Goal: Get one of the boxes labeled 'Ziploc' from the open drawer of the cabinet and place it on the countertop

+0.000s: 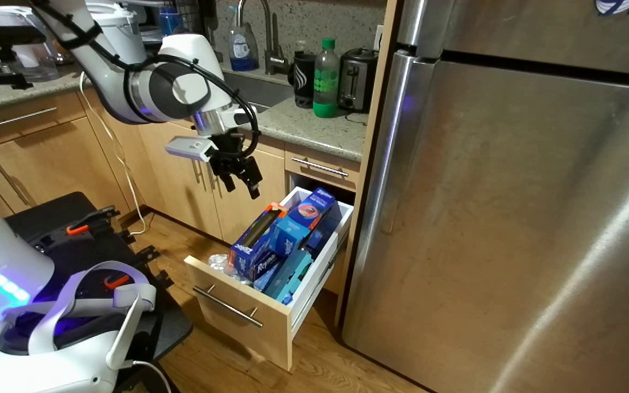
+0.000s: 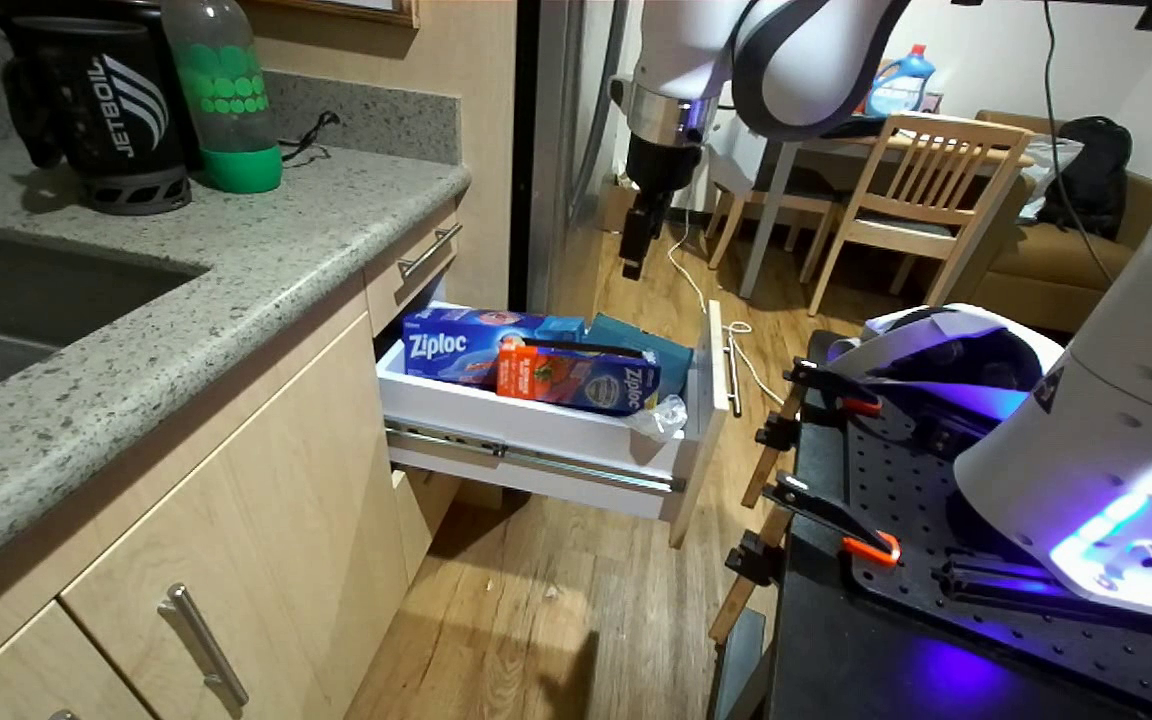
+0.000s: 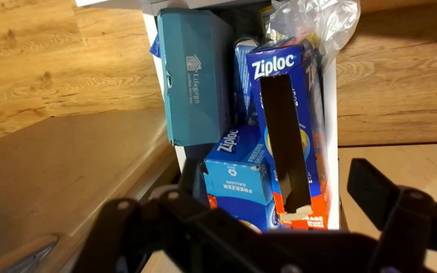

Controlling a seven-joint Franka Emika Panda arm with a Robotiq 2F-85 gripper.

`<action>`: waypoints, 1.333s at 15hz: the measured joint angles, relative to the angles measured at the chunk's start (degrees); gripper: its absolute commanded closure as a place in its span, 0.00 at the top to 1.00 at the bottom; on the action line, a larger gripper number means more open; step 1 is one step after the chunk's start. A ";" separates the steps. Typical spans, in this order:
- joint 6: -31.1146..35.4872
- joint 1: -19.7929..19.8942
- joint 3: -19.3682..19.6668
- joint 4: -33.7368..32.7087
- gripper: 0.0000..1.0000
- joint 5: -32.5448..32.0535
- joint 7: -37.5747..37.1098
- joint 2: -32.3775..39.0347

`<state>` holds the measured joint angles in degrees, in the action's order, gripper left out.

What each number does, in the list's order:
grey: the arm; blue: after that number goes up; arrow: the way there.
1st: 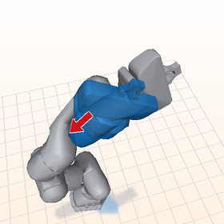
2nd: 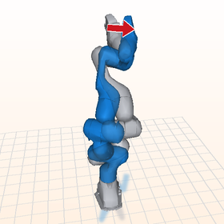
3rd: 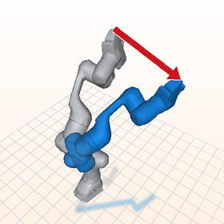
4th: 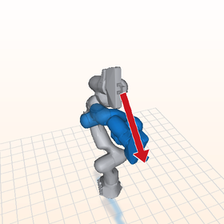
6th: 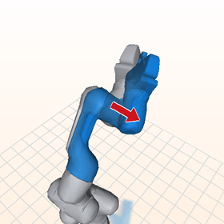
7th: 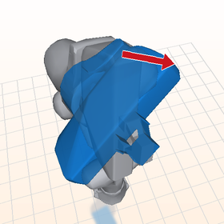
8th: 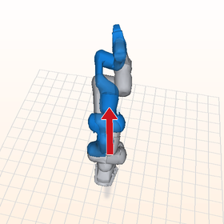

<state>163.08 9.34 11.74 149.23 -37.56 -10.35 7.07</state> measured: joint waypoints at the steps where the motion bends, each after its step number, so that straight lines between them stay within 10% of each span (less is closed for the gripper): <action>1: 0.00 -0.12 0.02 -0.03 1.00 0.00 0.00 0.00; 20: -0.43 1.03 -3.55 -6.26 1.00 18.85 25.40 13.80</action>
<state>162.65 10.37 8.20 142.97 -18.72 15.05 20.86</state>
